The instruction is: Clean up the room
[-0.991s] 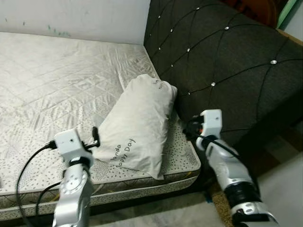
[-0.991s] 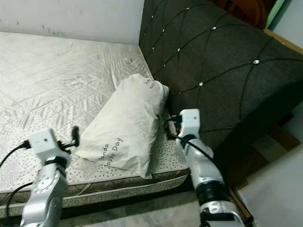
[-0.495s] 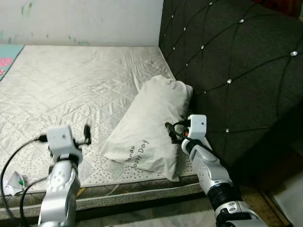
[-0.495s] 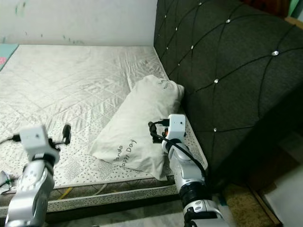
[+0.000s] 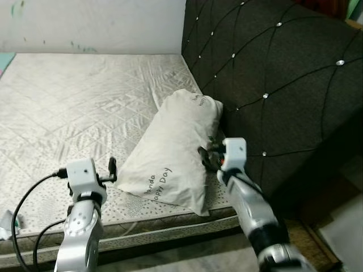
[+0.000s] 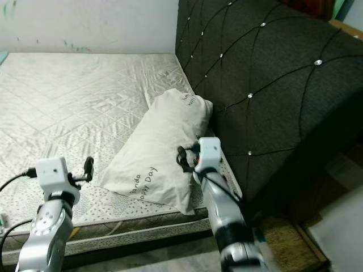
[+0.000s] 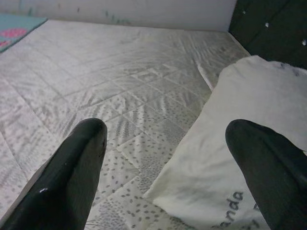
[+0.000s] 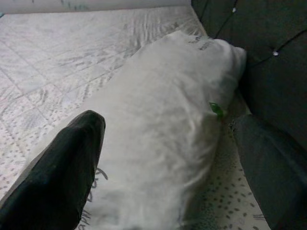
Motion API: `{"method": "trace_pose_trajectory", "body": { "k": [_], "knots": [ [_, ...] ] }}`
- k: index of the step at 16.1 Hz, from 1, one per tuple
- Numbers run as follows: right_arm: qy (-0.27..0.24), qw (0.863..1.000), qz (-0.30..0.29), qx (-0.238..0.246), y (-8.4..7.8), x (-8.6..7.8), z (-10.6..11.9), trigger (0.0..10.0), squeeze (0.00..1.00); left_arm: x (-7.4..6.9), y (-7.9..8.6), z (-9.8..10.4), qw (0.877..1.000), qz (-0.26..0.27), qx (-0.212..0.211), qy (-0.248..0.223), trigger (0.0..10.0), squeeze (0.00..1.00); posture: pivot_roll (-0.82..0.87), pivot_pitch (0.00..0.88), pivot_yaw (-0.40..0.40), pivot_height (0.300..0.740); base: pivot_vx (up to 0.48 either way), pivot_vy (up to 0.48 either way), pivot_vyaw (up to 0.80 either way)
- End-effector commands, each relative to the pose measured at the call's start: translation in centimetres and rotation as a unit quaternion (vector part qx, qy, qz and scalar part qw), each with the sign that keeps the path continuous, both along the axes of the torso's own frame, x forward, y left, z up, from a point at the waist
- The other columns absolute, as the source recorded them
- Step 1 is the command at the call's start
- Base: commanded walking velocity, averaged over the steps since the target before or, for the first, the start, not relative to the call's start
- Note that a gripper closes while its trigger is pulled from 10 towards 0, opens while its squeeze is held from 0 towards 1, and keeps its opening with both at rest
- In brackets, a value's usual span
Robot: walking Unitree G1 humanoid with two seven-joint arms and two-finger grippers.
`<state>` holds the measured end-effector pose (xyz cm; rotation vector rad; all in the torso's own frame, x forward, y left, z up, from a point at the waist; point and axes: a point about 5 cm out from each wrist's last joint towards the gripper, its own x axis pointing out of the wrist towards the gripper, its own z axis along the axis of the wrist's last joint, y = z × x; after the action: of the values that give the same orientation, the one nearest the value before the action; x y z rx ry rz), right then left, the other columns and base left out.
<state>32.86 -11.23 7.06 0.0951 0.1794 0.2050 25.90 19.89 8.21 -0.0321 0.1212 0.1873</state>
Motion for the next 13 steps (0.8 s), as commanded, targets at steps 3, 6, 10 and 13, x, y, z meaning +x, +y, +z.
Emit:
{"method": "trace_pose_trajectory", "body": {
  "k": [3, 6, 10, 13],
  "knots": [
    [-0.025, 0.999, -0.015, -0.020, -2.8, -1.8, -0.2, 10.0, 0.00, -1.7, 0.8, 0.5, 0.999, -0.021, 0.027, -0.011, 10.0, 0.00, -0.01, 0.000, -0.024, 0.740, 0.000, 0.000, 0.00],
    [-0.030, 0.998, -0.036, -0.034, -5.1, -2.4, 0.0, 10.0, 0.00, -2.2, 1.4, 0.4, 0.999, -0.008, 0.033, -0.007, 10.0, 0.00, -0.02, 0.000, -0.029, 0.740, 0.000, 0.000, 0.00],
    [-0.042, 0.998, -0.042, -0.033, -5.3, -2.2, 0.7, 10.0, 0.00, -2.6, 0.3, 0.9, 0.998, -0.028, 0.050, -0.025, 10.0, 0.00, -0.04, 0.000, -0.037, 0.740, 0.000, 0.000, 0.00],
    [-0.062, 0.998, -0.020, -0.023, -3.9, -2.3, 2.1, 10.0, 0.00, -2.8, 0.4, 1.8, 0.998, -0.024, 0.044, -0.034, 10.0, 0.00, -0.05, 0.000, -0.025, 0.740, 0.000, 0.000, 0.00]
  ]
}}
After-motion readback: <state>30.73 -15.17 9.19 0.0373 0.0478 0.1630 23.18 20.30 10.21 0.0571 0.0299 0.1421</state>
